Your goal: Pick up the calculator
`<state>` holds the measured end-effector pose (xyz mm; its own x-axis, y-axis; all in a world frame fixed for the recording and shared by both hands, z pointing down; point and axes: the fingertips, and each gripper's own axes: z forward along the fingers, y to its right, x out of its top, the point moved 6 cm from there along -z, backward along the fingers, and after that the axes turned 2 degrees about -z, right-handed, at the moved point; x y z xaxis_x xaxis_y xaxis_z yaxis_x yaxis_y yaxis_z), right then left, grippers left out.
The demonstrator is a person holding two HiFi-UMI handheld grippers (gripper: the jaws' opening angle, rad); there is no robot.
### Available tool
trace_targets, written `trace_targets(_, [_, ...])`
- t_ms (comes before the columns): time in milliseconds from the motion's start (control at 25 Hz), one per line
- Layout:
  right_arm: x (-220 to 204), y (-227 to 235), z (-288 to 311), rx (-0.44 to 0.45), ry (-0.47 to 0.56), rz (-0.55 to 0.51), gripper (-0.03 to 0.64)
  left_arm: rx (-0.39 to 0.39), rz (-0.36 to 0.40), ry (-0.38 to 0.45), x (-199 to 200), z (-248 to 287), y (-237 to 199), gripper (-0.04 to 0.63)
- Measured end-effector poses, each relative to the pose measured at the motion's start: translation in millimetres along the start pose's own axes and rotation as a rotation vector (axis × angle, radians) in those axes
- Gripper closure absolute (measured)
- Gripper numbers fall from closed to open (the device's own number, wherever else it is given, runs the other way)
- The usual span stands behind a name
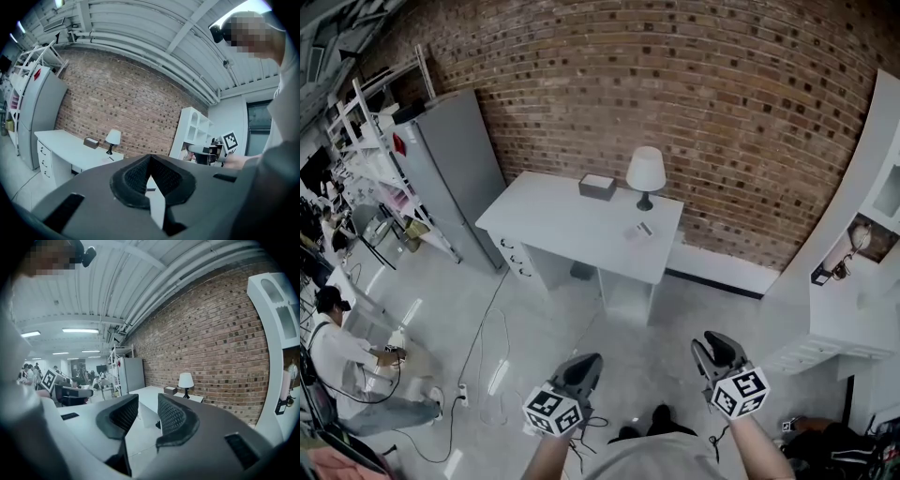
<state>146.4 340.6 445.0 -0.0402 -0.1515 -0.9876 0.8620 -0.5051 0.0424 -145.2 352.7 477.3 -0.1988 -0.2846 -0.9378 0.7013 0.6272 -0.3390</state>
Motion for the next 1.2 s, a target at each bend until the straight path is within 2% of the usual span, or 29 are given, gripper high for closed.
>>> trace_targets(480, [-6, 39, 35, 0.010, -0.025, 0.009, 0.474, 0.021, -0.011, -0.016, 0, 45, -22, 0.581])
trace_targets(920, [-1, 122, 114, 0.043, -0.054, 0.035, 0.474, 0.033, -0.008, -0.028, 21, 144, -57, 0.581])
trace_targets(1200, [5, 181, 168, 0.080, -0.067, 0.031, 0.474, 0.066, -0.007, -0.031, 30, 208, -81, 0.581])
